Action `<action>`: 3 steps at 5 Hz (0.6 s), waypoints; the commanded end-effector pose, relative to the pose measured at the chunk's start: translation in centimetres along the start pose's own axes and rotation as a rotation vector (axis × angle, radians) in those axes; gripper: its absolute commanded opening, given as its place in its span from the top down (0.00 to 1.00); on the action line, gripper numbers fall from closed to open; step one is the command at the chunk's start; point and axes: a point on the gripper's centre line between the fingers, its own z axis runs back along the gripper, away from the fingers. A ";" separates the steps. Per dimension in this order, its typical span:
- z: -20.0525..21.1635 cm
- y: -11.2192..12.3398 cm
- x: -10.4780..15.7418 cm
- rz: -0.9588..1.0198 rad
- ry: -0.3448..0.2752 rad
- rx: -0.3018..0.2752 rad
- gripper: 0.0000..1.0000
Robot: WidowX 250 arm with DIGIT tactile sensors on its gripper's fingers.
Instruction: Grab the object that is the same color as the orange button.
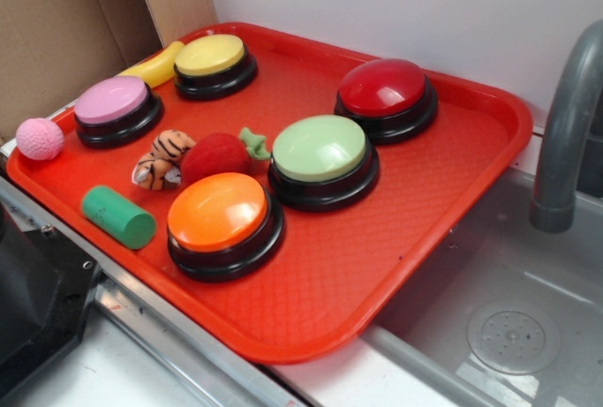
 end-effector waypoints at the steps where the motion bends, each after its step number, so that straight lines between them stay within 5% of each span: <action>1: 0.0 0.0 0.0 0.000 0.000 0.000 0.00; 3: -4.3 1.7 1.5 -0.022 -0.043 0.033 0.00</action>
